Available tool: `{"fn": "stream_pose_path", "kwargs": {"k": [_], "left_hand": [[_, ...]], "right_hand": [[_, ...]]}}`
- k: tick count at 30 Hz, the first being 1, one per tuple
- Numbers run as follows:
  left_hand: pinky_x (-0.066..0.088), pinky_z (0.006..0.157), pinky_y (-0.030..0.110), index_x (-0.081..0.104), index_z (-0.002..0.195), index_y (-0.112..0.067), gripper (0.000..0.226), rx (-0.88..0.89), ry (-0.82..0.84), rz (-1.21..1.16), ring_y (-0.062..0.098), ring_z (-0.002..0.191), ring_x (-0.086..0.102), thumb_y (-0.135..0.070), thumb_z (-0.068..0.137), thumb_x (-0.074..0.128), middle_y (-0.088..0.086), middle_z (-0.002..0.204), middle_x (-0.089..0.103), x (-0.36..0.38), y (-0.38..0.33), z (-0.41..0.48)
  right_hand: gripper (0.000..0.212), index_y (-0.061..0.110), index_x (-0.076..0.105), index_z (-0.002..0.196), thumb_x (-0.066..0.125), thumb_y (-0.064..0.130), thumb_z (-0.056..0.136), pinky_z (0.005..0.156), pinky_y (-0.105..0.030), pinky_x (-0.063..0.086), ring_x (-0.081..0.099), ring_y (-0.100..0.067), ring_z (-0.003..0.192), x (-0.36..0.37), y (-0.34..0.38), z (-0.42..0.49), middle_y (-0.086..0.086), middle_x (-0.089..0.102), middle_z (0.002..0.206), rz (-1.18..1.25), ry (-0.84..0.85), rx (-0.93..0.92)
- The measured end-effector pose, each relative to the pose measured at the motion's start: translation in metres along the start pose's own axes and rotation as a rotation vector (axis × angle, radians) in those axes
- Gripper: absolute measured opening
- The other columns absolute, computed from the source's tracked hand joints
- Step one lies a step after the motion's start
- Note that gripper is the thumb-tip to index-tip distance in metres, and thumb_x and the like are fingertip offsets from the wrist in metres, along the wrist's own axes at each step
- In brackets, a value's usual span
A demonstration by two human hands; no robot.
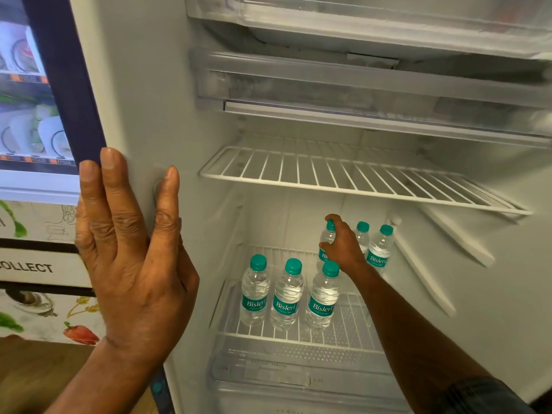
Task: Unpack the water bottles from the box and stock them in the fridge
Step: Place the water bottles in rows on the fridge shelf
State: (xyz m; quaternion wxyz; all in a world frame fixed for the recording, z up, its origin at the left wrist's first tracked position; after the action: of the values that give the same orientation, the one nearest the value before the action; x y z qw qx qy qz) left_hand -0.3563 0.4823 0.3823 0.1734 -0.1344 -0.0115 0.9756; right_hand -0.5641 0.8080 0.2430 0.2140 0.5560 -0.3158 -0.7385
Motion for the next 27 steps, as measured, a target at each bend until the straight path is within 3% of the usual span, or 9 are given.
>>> {"fn": "stream_pose_path", "kwargs": {"k": [2, 5, 9, 13, 16, 22, 27], "left_hand": [[0.024, 0.121, 0.068, 0.037, 0.159, -0.006, 0.06, -0.003, 0.005, -0.002, 0.051, 0.154, 0.012, 0.007, 0.102, 0.052, 0.042, 0.158, 0.023, 0.0, 0.001, 0.0], [0.026, 0.12, 0.069, 0.037, 0.159, -0.008, 0.061, -0.011, 0.001, -0.003, 0.039, 0.158, 0.006, 0.006, 0.102, 0.053, 0.041, 0.159, 0.023, 0.001, 0.002, -0.001], [0.029, 0.117, 0.071, 0.035, 0.16, -0.01, 0.064, -0.022, 0.02, -0.009, 0.055, 0.152, 0.016, 0.007, 0.102, 0.053, 0.04, 0.16, 0.023, 0.003, 0.003, -0.002], [0.031, 0.116, 0.071, 0.036, 0.16, -0.009, 0.061, -0.026, 0.026, -0.007, 0.057, 0.151, 0.019, 0.006, 0.103, 0.052, 0.04, 0.159, 0.023, 0.002, 0.003, -0.002], [0.031, 0.115, 0.071, 0.037, 0.159, -0.008, 0.058, -0.031, 0.038, -0.015, 0.059, 0.15, 0.02, 0.005, 0.104, 0.051, 0.041, 0.159, 0.024, 0.003, 0.003, -0.001], [0.034, 0.114, 0.071, 0.036, 0.16, -0.01, 0.055, -0.055, 0.058, -0.049, 0.06, 0.149, 0.022, 0.002, 0.107, 0.044, 0.041, 0.16, 0.021, 0.004, 0.006, -0.001], [0.034, 0.114, 0.07, 0.038, 0.159, -0.009, 0.053, -0.056, 0.045, -0.047, 0.06, 0.148, 0.024, 0.001, 0.107, 0.046, 0.041, 0.159, 0.024, 0.002, 0.002, -0.002]], "right_hand": [[0.06, 0.023, 0.04, 0.135, 0.072, 0.007, 0.087, 0.1, -0.038, 0.049, 0.056, -0.028, 0.118, 0.001, -0.002, -0.001, -0.009, 0.051, 0.135, 0.003, 0.006, 0.002], [0.063, 0.028, 0.038, 0.132, 0.075, 0.011, 0.085, 0.097, -0.042, 0.053, 0.06, -0.027, 0.111, 0.002, -0.007, -0.003, -0.009, 0.055, 0.128, 0.02, 0.029, 0.004], [0.065, 0.028, 0.035, 0.134, 0.075, 0.012, 0.085, 0.096, -0.043, 0.054, 0.061, -0.026, 0.109, 0.001, -0.008, -0.008, -0.007, 0.055, 0.126, 0.04, 0.038, -0.007], [0.066, 0.034, 0.032, 0.137, 0.072, 0.016, 0.088, 0.099, -0.047, 0.052, 0.058, -0.027, 0.117, -0.006, -0.011, -0.019, -0.007, 0.051, 0.134, 0.076, 0.034, -0.019], [0.065, 0.029, 0.033, 0.139, 0.072, 0.016, 0.088, 0.103, -0.045, 0.049, 0.056, -0.025, 0.121, -0.017, -0.011, -0.031, -0.006, 0.05, 0.137, 0.074, -0.003, -0.006], [0.067, 0.031, 0.035, 0.134, 0.076, 0.012, 0.084, 0.097, -0.046, 0.053, 0.061, -0.024, 0.111, -0.046, -0.01, -0.055, -0.006, 0.054, 0.127, 0.104, -0.04, 0.04], [0.069, 0.024, 0.035, 0.138, 0.074, 0.004, 0.083, 0.096, -0.039, 0.052, 0.06, -0.021, 0.105, -0.067, -0.009, -0.088, -0.005, 0.055, 0.123, 0.169, -0.007, 0.057]]}}
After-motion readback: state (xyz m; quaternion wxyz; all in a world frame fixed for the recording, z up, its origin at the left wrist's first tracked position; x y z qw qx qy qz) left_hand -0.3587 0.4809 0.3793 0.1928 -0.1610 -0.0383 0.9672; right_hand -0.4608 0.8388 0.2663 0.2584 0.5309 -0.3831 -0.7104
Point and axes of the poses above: each hand's wrist, its own z-axis towards the middle knuckle, its own x-axis out of the palm, y = z × x, the point moved 5 cm from there along z, towards the middle knuckle
